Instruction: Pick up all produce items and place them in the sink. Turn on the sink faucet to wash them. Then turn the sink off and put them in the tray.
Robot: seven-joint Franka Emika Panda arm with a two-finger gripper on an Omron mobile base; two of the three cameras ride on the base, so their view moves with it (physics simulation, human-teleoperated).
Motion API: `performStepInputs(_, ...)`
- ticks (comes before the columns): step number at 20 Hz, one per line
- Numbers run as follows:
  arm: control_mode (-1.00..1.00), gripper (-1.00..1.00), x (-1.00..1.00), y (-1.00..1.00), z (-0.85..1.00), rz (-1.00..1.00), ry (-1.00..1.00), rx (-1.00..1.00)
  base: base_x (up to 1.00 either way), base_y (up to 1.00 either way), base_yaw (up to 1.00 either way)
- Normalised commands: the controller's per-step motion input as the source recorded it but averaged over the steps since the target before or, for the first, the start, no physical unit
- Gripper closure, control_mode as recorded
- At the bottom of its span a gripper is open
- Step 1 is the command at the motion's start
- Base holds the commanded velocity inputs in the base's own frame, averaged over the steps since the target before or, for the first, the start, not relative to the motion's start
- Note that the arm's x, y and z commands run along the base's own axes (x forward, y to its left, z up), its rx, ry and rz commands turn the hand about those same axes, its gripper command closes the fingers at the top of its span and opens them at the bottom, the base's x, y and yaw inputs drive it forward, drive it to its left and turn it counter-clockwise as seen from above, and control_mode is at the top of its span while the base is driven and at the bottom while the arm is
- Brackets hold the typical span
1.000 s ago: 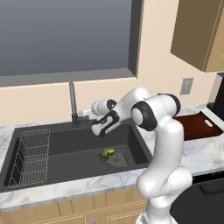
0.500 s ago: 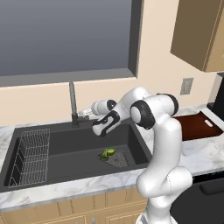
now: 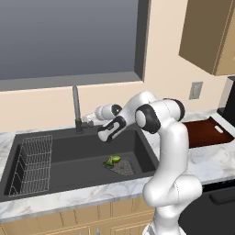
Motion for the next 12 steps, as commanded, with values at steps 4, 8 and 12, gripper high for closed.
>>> performStepInputs(4,-1.0,-1.0,0.14,0.0,-0.05,0.03,0.0,0.0,0.0,0.0,0.0)
performStepInputs(8,-1.0,-1.0,0.15,0.0,-0.06,0.02,0.0,0.0,0.0,0.0,0.0)
performStepInputs(12,-1.0,-1.0,0.16,0.0,-0.1,0.02,0.0,0.0,0.0,0.0,0.0)
